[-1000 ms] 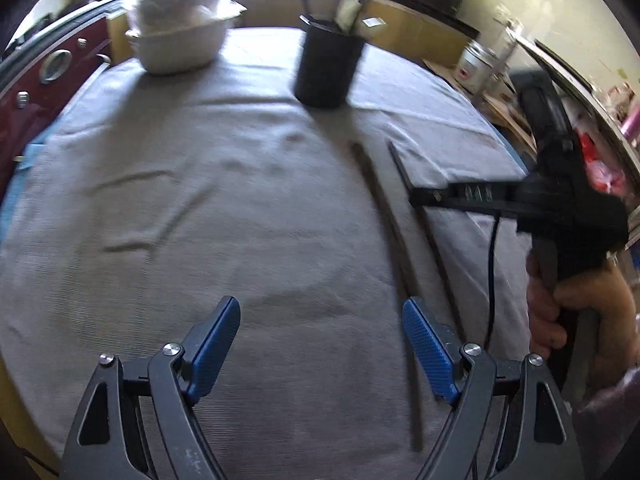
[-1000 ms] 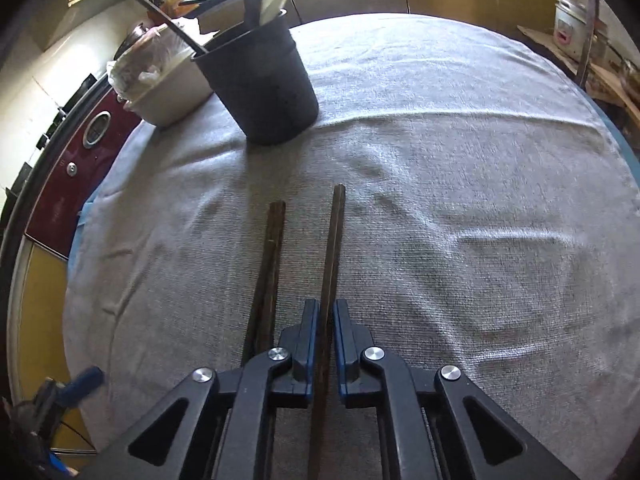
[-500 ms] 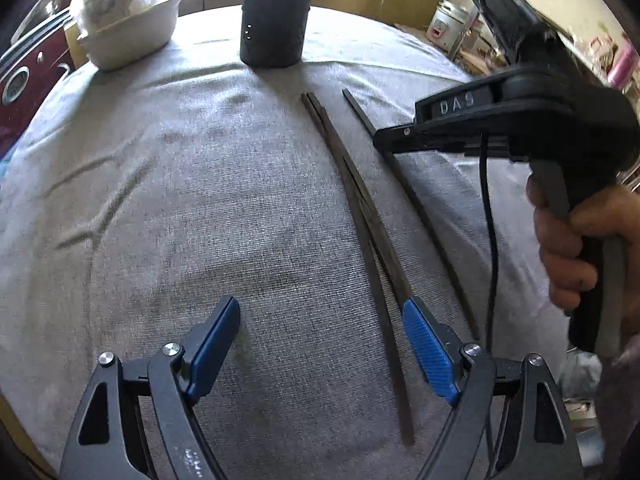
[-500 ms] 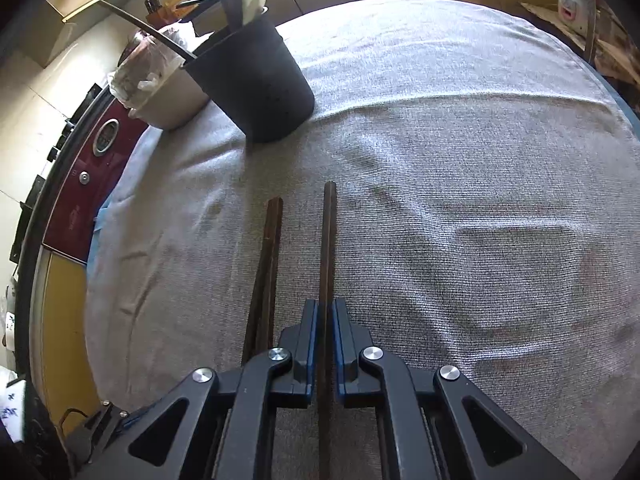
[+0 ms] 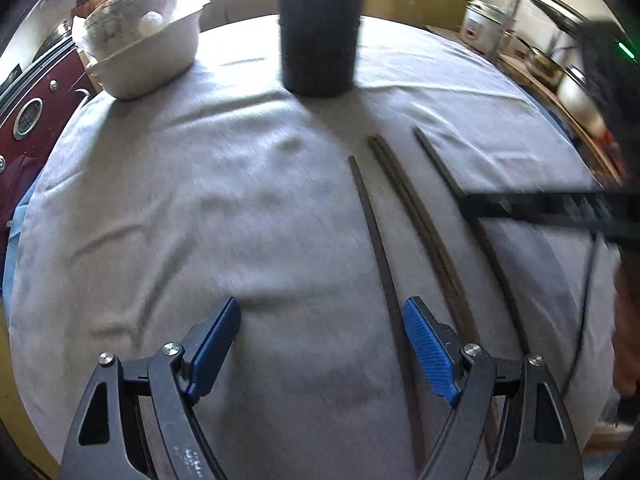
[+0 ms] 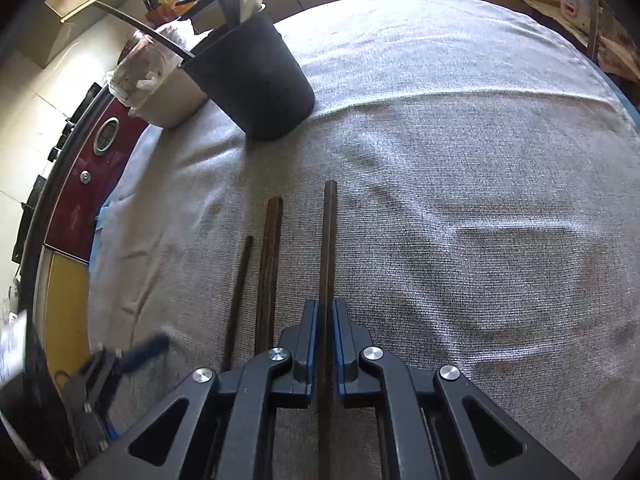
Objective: Organize utensils
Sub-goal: 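Close the right gripper on one dark chopstick on the cloth, then close the left gripper on another dark chopstick beside the right gripper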
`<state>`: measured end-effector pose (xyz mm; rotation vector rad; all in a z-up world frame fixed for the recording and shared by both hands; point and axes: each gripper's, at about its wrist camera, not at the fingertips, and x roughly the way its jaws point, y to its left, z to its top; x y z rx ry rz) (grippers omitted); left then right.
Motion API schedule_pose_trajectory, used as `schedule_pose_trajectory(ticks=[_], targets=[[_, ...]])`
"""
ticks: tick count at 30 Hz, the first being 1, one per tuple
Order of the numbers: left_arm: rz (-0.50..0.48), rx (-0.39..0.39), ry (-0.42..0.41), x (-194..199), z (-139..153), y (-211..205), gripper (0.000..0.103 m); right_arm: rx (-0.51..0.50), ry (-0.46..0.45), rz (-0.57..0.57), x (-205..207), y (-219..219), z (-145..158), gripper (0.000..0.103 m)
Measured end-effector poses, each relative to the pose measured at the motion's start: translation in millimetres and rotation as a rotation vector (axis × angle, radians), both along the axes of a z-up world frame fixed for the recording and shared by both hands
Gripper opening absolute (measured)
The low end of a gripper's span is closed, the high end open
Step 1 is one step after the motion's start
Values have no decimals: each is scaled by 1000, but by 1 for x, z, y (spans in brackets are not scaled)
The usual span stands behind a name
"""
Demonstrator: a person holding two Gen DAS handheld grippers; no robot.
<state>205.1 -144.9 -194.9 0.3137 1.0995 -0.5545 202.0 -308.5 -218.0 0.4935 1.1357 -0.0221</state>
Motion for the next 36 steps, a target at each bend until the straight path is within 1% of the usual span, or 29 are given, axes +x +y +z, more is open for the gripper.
schedule_pose_trajectory(ticks=[3,7,9,13,16,18,20,22,27,29,30,31,32,33,34,36], targets=[[25,0,3,23,0,0,84,-15,13,12,6,3,1,8],[39,-17,35,37,4,0,84,-46,33,30,22,6,3,8],[40,-24,54,44,5,-1,84,-50,46,35,31,6,4,12],[52,-43,115,70,3,-8,84,-62,83,10,55,0,8,13],[61,-32,138,87,3,-15,83,-67,98,-2,72,-4,9,17],[65,-27,145,96,3,-19,81,-74,108,-5,81,-5,8,17],[75,-20,146,102,5,-23,76,-81,115,-1,91,-6,8,17],[80,-24,147,107,6,-26,66,-98,125,0,100,-4,9,17],[67,-13,115,113,5,-34,53,-148,134,10,111,4,11,18],[50,-28,102,110,5,-36,47,-188,138,26,115,13,11,17],[45,-37,97,108,5,-36,41,-209,142,30,116,16,12,15],[44,-46,96,104,6,-33,34,-224,142,31,116,19,12,10],[44,-57,97,104,6,-32,30,-234,138,30,116,21,12,8],[42,-73,100,102,6,-31,20,-227,129,26,114,20,12,8],[45,-68,94,95,8,-26,13,-218,119,20,112,20,12,8],[38,-76,74,91,8,-21,8,-193,101,8,107,17,13,7]])
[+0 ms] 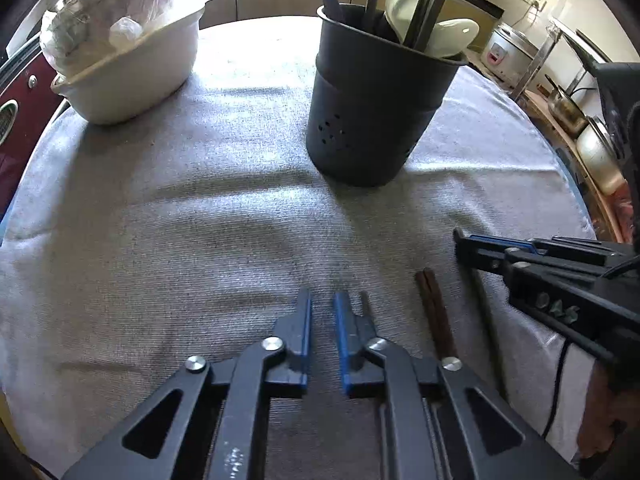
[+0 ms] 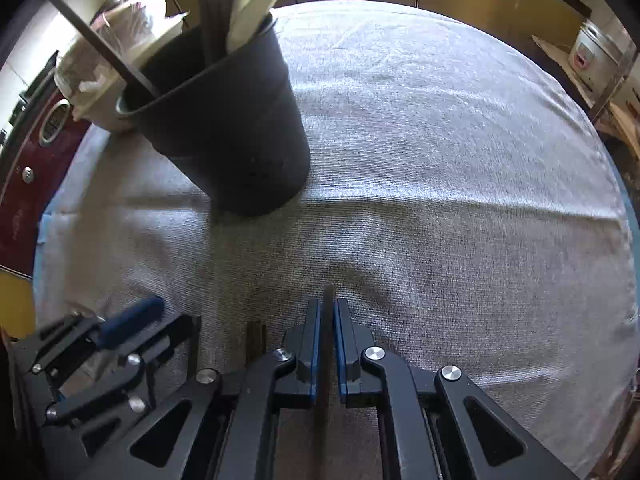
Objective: Organize utensils
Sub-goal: 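Close the left gripper on another dark chopstick beside the right gripper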
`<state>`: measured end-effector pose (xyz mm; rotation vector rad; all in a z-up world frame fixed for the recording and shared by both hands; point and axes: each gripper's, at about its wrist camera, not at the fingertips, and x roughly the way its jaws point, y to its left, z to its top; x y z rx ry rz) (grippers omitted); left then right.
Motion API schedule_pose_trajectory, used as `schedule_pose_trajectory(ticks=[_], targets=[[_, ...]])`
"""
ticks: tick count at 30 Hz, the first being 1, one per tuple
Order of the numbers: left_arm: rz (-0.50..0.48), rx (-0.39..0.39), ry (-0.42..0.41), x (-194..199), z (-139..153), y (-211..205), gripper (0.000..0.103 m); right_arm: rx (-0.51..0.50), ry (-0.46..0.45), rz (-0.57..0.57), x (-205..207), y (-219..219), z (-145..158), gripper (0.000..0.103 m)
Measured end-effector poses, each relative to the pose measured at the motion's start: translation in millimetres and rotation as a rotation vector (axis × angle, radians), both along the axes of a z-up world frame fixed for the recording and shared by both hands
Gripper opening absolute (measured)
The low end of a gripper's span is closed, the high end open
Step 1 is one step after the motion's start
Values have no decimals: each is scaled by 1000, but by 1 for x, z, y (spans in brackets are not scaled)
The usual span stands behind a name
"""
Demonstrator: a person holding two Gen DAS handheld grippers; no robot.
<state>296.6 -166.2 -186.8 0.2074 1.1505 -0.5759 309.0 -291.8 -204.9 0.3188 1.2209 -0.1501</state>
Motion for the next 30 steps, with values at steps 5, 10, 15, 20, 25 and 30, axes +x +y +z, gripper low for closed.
schedule_pose_trajectory(ticks=[5,10,15,20,25,30], targets=[[35,-78,2,-10,-4,27,0,64,-102,-12,-25,-11,12,6],[58,-97,-22,-23,-1,49,0,75,-165,-18,-47,-20,31,6],[37,-156,59,-18,-1,53,0,83,-191,-27,-63,-37,33,6],[34,-151,145,-13,0,41,1,88,-171,-20,-66,-34,27,6],[41,-106,199,-11,2,20,30,97,-171,-18,-66,-36,25,6],[61,-21,220,-10,0,3,35,103,-165,-18,-65,-39,23,6]])
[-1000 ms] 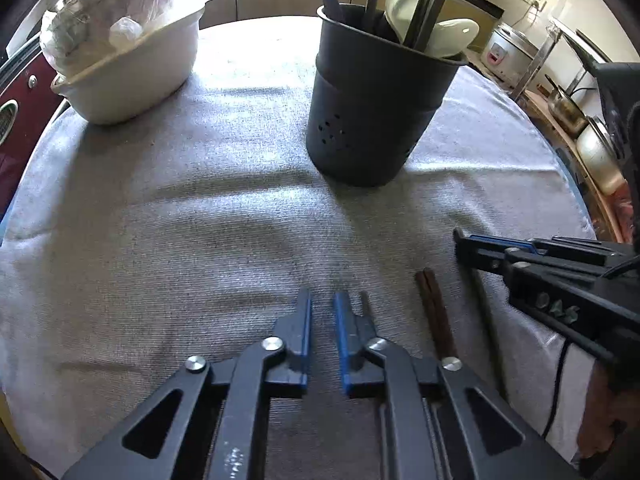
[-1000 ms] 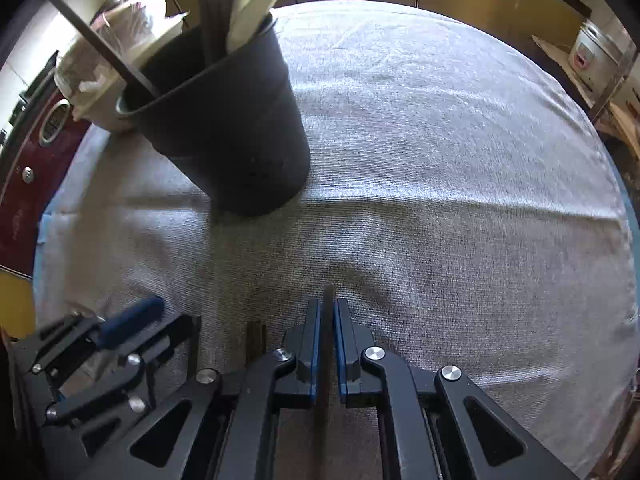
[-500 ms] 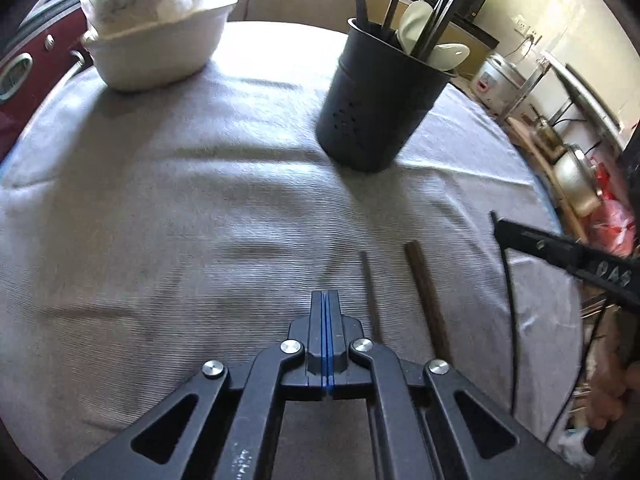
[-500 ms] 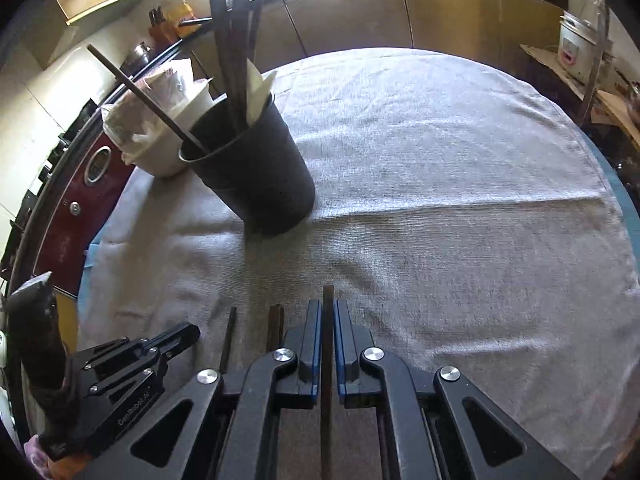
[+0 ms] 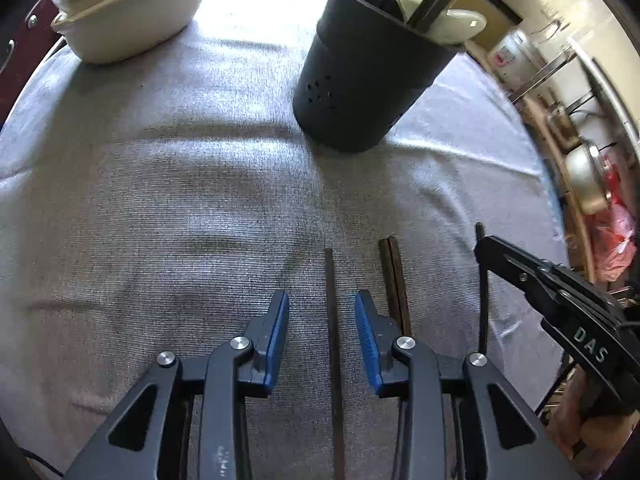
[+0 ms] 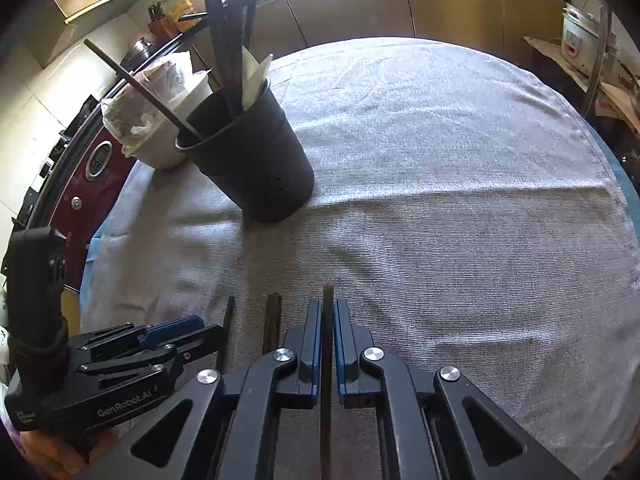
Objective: Organize utensils
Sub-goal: 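Close the left gripper on another dark chopstick beside the right gripper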
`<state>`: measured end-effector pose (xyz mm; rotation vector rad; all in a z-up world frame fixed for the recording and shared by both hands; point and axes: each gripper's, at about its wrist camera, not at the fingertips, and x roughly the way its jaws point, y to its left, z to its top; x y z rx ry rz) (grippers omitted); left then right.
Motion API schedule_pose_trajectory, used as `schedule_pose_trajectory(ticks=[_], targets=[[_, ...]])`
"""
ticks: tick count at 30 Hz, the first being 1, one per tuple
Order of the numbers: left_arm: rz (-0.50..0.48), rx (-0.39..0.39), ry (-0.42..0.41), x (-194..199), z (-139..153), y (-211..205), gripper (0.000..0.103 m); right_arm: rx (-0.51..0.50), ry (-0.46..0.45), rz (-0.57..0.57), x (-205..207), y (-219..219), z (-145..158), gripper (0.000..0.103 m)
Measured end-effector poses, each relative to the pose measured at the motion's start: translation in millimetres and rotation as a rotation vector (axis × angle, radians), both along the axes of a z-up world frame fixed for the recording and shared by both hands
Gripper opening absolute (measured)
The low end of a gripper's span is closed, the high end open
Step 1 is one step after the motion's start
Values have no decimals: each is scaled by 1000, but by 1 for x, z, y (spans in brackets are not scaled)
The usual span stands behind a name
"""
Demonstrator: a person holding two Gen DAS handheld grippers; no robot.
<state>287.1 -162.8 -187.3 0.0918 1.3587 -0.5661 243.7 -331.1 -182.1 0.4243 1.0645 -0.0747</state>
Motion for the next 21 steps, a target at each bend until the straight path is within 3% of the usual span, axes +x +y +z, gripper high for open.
schedule_pose_trajectory(ticks=[10,14,21], targets=[[-55,222,-54,-4,-4,-51,35,30,-1,-8,-2,-6,-7,6],[-56,260,-45,-2,-6,-68,34,46,-10,-17,-4,-11,-8,6],[-53,284,18,13,-7,-87,13,59,-41,-26,-13,-19,-2,6]])
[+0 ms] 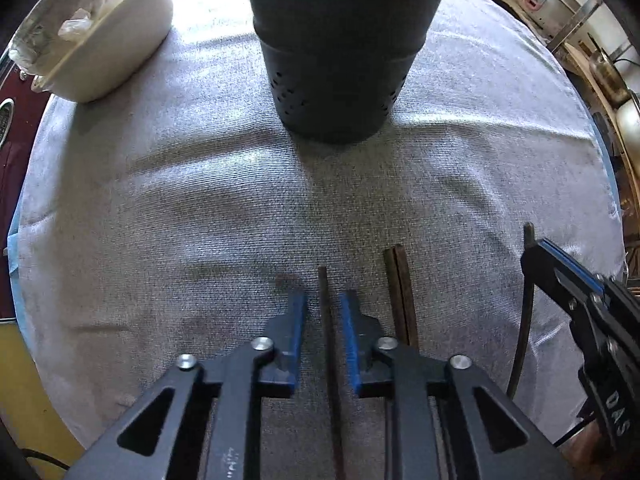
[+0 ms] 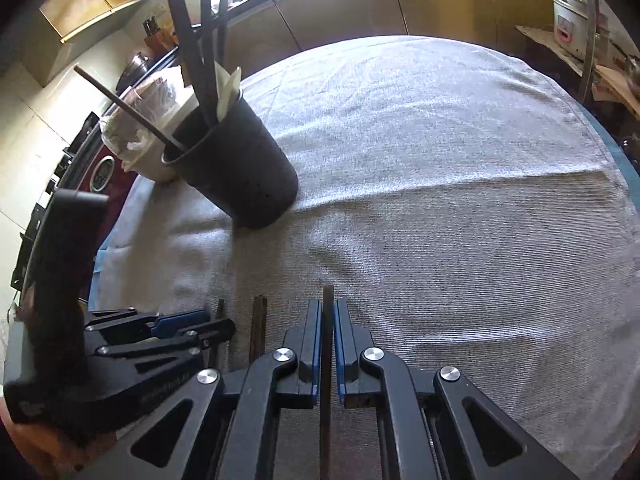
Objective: Organize utensils
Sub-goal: 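Close the left gripper on another dark chopstick beside the right gripper, then lift both chopsticks and carry them above the black holder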
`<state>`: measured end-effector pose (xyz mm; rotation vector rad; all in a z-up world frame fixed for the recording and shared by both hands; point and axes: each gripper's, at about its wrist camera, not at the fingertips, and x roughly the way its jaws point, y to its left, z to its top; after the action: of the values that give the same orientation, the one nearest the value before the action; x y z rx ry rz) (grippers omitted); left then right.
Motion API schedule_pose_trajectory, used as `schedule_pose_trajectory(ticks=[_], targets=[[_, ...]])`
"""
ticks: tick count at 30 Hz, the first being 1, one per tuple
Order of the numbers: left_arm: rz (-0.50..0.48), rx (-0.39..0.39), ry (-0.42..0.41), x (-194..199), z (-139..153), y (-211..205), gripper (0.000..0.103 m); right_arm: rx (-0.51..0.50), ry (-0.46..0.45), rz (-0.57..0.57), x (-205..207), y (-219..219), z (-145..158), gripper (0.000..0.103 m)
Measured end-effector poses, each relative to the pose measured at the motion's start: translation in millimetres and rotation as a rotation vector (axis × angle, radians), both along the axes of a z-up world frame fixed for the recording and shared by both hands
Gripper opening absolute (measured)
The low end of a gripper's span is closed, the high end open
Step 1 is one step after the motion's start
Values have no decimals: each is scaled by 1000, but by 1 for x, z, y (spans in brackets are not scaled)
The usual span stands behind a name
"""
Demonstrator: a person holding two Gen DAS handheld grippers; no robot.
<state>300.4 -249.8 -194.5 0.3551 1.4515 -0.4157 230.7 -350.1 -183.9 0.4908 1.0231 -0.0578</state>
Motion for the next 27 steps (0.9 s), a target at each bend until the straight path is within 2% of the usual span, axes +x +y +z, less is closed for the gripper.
schedule_pose_trajectory(ticks=[6,12,23,27], targets=[[25,16,68,21,-1,-11,6,14,-19,-5,-8,-4,4,6],[26,40,77,36,-3,-8,5,29,-13,-16,-13,-10,3,6],[57,-11,53,20,-7,0,4,26,-4,-25,-23,-8,4,6],[60,-29,73,16,-12,10,4,15,-3,-24,-27,-4,5,6]])
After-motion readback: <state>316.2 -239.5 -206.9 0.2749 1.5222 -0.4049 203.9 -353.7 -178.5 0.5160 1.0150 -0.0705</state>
